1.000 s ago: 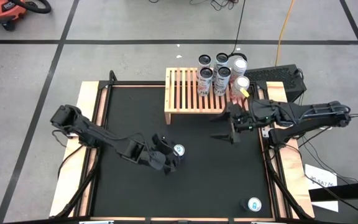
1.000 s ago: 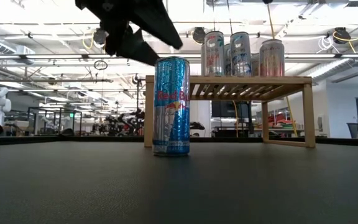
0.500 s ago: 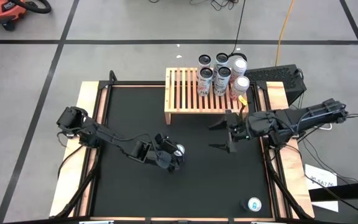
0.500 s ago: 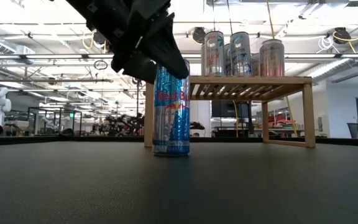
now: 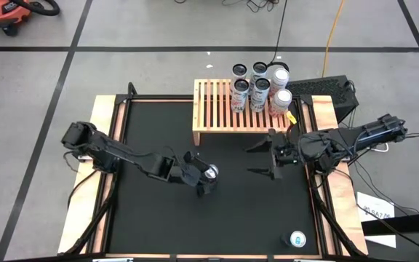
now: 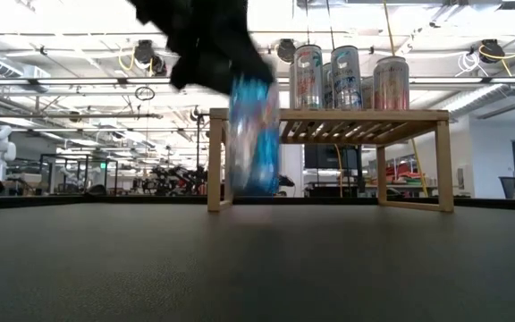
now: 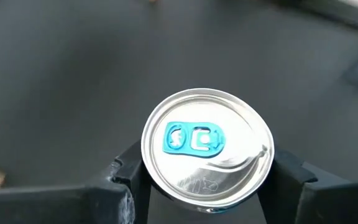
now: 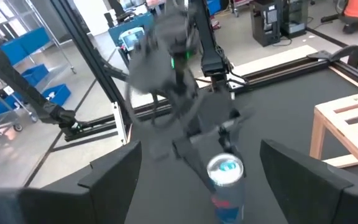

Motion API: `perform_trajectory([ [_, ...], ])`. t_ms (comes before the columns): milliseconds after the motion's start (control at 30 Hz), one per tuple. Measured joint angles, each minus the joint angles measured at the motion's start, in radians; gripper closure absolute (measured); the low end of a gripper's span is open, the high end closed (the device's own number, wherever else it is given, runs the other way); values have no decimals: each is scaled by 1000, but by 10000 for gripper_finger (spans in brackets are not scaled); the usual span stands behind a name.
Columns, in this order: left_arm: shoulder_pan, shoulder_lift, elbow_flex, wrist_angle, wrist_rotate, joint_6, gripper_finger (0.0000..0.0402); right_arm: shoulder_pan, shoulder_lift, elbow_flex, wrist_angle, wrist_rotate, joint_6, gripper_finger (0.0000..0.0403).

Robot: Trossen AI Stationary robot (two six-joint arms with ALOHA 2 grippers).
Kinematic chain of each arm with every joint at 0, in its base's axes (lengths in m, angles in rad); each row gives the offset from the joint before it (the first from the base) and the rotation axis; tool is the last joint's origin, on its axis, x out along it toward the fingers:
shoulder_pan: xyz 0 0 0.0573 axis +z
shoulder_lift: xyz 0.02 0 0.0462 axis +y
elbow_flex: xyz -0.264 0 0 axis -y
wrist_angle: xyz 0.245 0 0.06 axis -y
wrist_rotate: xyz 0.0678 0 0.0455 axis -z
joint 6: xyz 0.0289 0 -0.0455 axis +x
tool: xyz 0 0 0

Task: Place canned beverage on shelf
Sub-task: Put the top blue soda can on the shelf

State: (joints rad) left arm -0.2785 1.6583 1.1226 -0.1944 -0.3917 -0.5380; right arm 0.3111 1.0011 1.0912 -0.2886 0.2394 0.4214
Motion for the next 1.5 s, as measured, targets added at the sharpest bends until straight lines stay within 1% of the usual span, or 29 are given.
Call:
perform_trajectory([
  [100, 38, -49, 57, -58, 55, 50, 198, 0, -1, 0, 0, 0, 22, 90],
  [200, 94, -84, 132, -192, 83, 67, 198, 0, -1, 0, -4, 0, 67, 90],
  [300, 165, -102, 229, -300, 112, 163, 197, 9, -1, 0, -15, 6, 110, 90],
  [333, 189, -105, 261, -334, 114, 204, 197, 13, -1, 0, -20, 24, 122, 90],
  [500, 318, -105, 389, -386, 176, 386, 196, 19, -1, 0, -62, 131, 191, 90],
  [600, 409, -104, 433, -388, 240, 447, 195, 19, -1, 0, -60, 158, 237, 90],
  [700, 507, -105, 450, -388, 310, 509, 195, 18, -1, 0, -60, 162, 283, 90],
  [767, 573, -102, 450, -388, 343, 539, 195, 18, -1, 0, -61, 192, 309, 90],
  [900, 692, -85, 450, -365, 429, 553, 195, 18, -1, 1, -60, 249, 351, 90],
  [1033, 772, -64, 450, -314, 465, 553, 194, 18, -1, 1, -61, 288, 381, 90],
  [1100, 798, -50, 450, -312, 499, 558, 194, 18, -1, 1, -60, 290, 391, 90],
  [1167, 821, -40, 450, -270, 533, 573, 194, 16, -1, 1, -61, 303, 404, 90],
  [1233, 833, -31, 449, -269, 563, 581, 194, 16, -1, 1, -62, 318, 413, 90],
  [1267, 836, -22, 450, -243, 576, 584, 194, 16, -1, 1, -60, 325, 418, 90],
  [1300, 842, -17, 450, -217, 586, 589, 194, 16, -1, 1, -62, 337, 425, 90],
  [1367, 851, -8, 449, -229, 593, 604, 194, 16, -1, 1, -62, 350, 434, 90],
  [1467, 858, 9, 450, -185, 604, 609, 194, 16, -1, 1, -63, 365, 446, 90],
  [1500, 862, 12, 449, -196, 604, 616, 194, 16, -1, 1, -65, 366, 452, 90],
])
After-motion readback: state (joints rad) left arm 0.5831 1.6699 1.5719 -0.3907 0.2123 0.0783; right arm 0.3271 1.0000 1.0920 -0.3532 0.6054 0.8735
